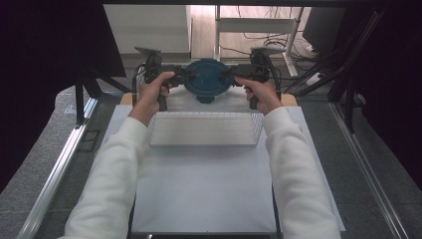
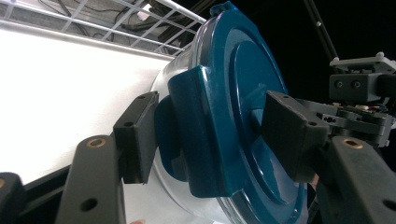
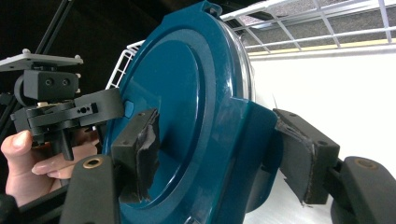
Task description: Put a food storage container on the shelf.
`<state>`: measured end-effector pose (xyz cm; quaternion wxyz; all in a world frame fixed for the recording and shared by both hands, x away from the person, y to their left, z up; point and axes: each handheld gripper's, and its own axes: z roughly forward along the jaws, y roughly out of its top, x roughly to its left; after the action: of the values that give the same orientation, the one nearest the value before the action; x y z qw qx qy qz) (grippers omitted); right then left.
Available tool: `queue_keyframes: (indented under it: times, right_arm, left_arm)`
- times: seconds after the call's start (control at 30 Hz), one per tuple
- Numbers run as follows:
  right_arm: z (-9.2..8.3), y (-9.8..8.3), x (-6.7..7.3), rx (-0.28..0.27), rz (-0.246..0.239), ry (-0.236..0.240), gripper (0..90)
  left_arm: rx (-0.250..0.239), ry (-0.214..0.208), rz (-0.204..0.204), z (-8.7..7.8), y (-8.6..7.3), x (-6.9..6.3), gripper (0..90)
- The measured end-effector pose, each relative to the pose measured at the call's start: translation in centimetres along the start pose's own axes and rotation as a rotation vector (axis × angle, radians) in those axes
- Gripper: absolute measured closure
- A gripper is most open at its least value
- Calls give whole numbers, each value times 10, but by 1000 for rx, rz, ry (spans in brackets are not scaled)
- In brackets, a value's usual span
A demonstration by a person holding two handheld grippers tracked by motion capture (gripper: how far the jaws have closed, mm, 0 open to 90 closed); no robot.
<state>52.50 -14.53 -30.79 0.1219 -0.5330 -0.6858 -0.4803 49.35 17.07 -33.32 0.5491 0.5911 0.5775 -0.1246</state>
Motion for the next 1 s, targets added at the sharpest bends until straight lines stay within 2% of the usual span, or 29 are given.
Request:
queue_keyframes:
  times: [0.17, 0.2, 0.37, 0.43, 0.47, 0.53, 0.57, 0.63, 0.77, 0.87, 0.93, 1.0]
  right_arm:
    - [4, 1, -5, -7, 18, 12, 340]
    - [5, 1, -6, -6, 32, 17, 340]
    - [6, 2, -8, -17, 37, 23, 341]
    - [7, 1, -8, -27, 32, 16, 332]
    - [7, 0, -7, -30, 30, 11, 322]
    - [7, -2, -3, -59, -1, -28, 240]
    - [6, -2, 0, -65, -9, -50, 214]
    - [2, -5, 6, -83, -39, -92, 152]
    - [-8, -10, 16, -118, -93, -148, 102]
    - [-16, -16, 24, -132, -137, -143, 98]
    - [-22, -22, 30, -129, -178, -138, 108]
    - [-25, -30, 36, -134, -219, -151, 122]
  left_arm:
    - [0, -15, -16, 1, -1, 5, 384]
    - [2, -22, -10, 1, -1, 6, 376]
    - [6, -20, 2, 0, -2, 5, 370]
    - [5, -13, 24, 0, -2, 4, 358]
    - [1, -2, 43, 0, -3, 3, 349]
    - [-39, 65, 110, -1, -4, -5, 319]
    - [-54, 79, 137, -3, -4, -8, 288]
    - [-68, 68, 144, -7, -4, -12, 205]
    - [-110, 113, 209, -18, -6, -22, 165]
    - [-118, 120, 258, -27, -11, -30, 161]
    - [-116, 140, 296, -31, -15, -34, 162]
    - [-110, 166, 347, -36, -22, -38, 166]
